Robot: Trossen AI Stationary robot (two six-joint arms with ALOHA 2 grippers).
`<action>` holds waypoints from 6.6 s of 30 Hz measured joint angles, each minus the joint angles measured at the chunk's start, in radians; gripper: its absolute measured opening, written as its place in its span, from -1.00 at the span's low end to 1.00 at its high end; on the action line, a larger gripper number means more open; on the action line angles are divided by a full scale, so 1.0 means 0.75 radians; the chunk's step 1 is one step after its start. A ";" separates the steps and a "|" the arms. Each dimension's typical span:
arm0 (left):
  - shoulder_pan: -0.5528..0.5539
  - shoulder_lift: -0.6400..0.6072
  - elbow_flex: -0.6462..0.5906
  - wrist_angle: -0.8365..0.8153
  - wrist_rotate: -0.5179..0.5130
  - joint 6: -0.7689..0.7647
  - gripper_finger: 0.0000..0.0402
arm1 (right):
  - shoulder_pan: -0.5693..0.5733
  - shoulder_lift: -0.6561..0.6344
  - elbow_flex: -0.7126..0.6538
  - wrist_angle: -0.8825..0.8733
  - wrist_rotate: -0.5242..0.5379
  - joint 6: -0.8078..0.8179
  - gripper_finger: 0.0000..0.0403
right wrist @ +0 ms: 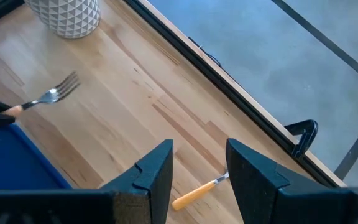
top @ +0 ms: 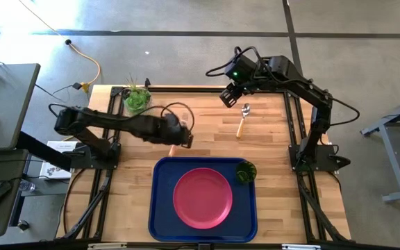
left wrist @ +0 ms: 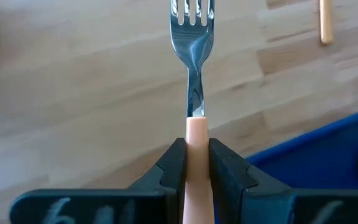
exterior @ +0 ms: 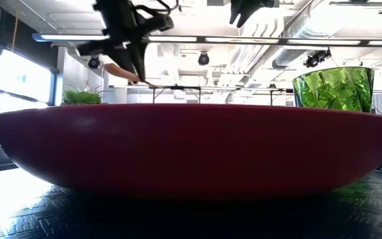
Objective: Pick and place plate/cup/fork/spoon on tray
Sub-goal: Put the yellow fork on the blue tray to the left side of the pink plate, then put the orange spoon on the blue tray to the left side of the yellow fork
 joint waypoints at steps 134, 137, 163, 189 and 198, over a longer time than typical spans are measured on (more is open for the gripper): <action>-0.859 0.624 0.080 0.093 0.032 -1.350 -0.74 | 0.099 -0.001 0.003 -0.057 -0.062 0.257 -0.30; -0.859 0.624 0.080 0.098 0.035 -1.349 -0.66 | 0.099 -0.001 0.003 -0.057 -0.063 0.257 -0.30; -0.859 0.599 0.078 0.078 0.070 -1.327 -0.51 | 0.099 -0.001 0.003 -0.057 -0.064 0.246 -0.30; -0.869 0.384 0.079 -0.164 0.038 -1.254 -0.51 | 0.099 -0.001 0.003 -0.057 -0.149 0.232 -0.30; -0.861 0.196 0.079 -0.316 -0.071 -1.061 -0.51 | 0.104 -0.017 0.003 -0.057 -0.251 0.208 -0.30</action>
